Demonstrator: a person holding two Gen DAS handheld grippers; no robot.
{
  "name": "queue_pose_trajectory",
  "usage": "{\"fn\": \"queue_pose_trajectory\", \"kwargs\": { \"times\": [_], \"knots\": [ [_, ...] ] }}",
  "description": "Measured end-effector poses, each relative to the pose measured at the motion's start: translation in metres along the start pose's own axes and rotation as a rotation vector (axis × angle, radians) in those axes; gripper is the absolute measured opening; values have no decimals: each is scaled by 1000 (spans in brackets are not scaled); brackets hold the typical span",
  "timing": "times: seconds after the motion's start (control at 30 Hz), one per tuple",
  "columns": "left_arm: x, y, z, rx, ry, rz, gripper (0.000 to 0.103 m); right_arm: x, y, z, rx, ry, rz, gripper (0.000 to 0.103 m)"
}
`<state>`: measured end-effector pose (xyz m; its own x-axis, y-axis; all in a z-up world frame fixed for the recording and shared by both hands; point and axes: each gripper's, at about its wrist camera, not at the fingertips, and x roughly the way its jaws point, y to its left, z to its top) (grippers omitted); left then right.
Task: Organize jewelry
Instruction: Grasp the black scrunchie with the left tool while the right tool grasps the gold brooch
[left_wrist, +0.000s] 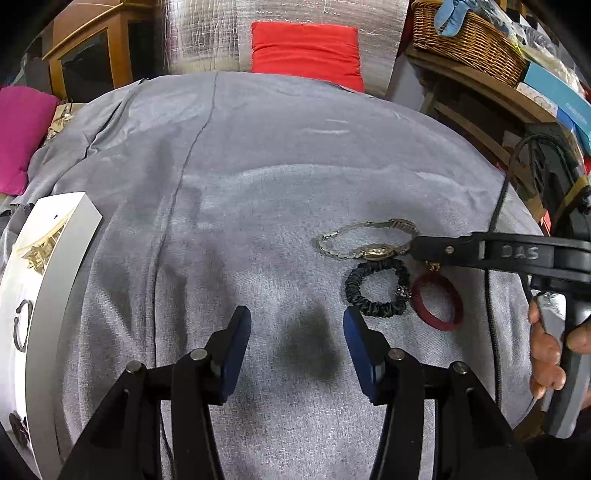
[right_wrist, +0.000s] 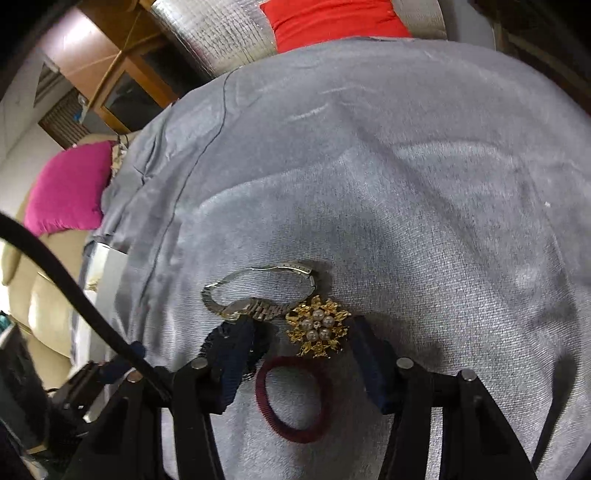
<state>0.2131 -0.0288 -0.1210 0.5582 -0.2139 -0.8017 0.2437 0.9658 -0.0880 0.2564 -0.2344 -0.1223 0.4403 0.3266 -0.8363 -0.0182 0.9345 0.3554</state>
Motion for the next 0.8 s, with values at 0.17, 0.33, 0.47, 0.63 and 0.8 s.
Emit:
{"fn": "queue_pose_trajectory", "kwargs": {
  "times": [0.17,0.33,0.47,0.63,0.8],
  "knots": [
    [1,-7,-2,32,2,-8,53,0,3,-2,-54,-39,-79,39],
    [2,-8,-1,31,4,-28,53,-10,0,-2,-50,-70,-48,39],
    [7,-15,1,38,16,-67,53,-24,-11,1,-6,-100,-26,39],
    [17,-33,1,84,49,-140,53,-33,-25,3,48,-112,-5,39],
    [29,-39,5,94,75,-139,53,-38,-31,4,76,-123,13,39]
  ]
}}
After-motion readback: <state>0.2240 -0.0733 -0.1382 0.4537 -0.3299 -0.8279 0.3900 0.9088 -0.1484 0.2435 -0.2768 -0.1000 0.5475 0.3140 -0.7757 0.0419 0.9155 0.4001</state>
